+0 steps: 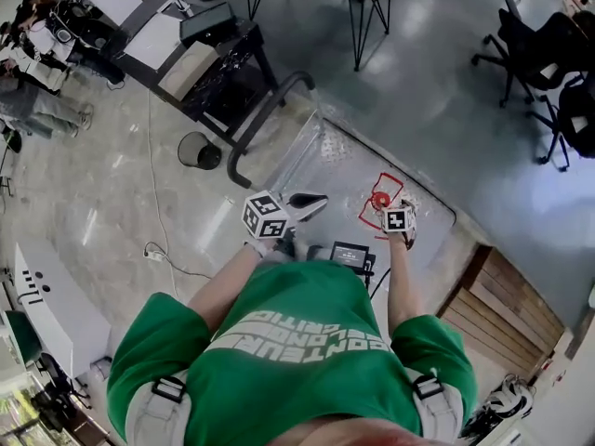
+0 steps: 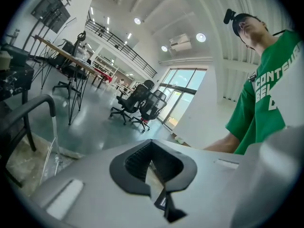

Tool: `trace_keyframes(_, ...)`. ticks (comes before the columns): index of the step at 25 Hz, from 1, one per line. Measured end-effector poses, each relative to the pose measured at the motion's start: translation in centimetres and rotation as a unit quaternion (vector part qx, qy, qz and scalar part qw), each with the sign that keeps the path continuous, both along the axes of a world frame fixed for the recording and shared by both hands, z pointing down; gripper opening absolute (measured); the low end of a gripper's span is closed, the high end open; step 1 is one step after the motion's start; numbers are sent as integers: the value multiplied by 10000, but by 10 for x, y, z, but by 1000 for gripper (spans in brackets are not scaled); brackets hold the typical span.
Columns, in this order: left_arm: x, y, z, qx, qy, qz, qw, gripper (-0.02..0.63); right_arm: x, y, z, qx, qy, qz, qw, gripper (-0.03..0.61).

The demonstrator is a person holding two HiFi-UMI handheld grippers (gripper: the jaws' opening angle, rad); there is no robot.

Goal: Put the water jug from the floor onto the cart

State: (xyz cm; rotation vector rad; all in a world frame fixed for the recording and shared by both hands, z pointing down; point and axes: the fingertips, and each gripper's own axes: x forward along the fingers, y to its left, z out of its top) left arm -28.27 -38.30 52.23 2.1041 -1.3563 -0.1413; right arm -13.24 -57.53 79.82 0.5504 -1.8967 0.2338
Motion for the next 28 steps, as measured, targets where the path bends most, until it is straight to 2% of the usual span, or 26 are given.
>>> trace_keyframes(2,1,5,-4,96,26,118,9999,9,4,4,-26,158,-349,162,9991,268)
trace_keyframes(5,2,16,-10,257,65,304,9992,9,-1,15,-73,472,-937,219,9942,129)
trace_keyframes(9,3,31,-20,442,110,509,9977,9,-4,40,-135,834,-1383,237,9866,-3)
trace_keyframes(15,1,53,-28,691,164,733,9948,9,-9,87,-209,1325,-1876,215,9730,-6)
trace_keyframes(20,4,67,-32,802,195,922,9923,9,12,117,-247,1677,-1979,394,9650,-6)
trace_keyframes(23,8,74,-35,791,246,962,9919,9,28,135,-263,1728,-1963,502,9639,-6)
trace_keyframes(28,11,80,-37,869,290,899,9917,9,36,156,-273,1757,-1966,412,9637,-6)
